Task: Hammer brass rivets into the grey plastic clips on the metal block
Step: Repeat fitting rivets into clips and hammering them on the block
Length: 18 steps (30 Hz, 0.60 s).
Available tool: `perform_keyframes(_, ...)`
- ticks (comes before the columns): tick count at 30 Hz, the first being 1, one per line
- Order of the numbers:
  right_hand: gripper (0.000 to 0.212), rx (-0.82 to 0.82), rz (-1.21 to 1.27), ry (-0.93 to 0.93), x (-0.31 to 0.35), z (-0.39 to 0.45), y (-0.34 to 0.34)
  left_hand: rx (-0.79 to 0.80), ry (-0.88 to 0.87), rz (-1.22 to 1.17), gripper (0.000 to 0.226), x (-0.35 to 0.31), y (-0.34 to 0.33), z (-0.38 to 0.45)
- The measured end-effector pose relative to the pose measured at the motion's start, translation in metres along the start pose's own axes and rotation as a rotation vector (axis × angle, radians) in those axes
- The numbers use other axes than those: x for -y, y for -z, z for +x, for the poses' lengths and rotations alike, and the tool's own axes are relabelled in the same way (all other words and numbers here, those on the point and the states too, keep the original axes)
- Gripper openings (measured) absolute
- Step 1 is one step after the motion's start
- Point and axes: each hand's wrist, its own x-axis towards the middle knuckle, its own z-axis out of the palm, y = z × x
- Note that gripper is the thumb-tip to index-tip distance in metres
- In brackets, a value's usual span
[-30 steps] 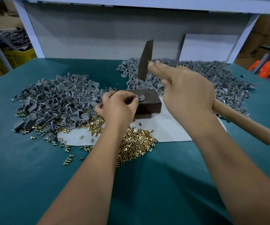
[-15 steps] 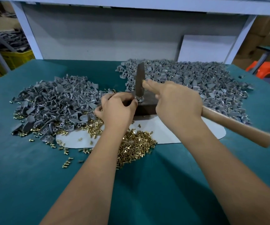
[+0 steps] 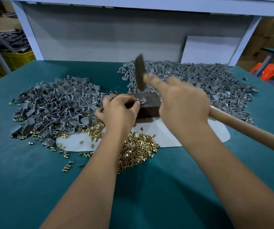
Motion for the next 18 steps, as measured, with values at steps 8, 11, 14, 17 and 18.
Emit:
perform_keyframes(8,0.062,0.005,0.064,-0.068,0.001,0.001,-0.001,-0.007,-0.012,0.015,0.005,0.002,-0.002,0.000)
perform_keyframes(11,0.061,0.079,0.090,-0.011,-0.001,0.000,-0.010,0.008,-0.006,0.035,0.008,0.001,0.000,0.001)
perform_keyframes(14,0.063,0.000,0.077,-0.105,-0.001,0.004,-0.006,0.006,0.004,-0.002,0.005,0.000,-0.001,0.000)
perform_keyframes(17,0.062,0.035,0.071,-0.035,0.001,0.002,-0.012,0.018,0.004,0.035,0.006,0.000,0.000,0.001)
perform_keyframes(18,0.062,0.075,0.086,-0.020,-0.001,0.002,-0.014,0.029,0.003,0.051,0.009,0.000,0.000,0.002)
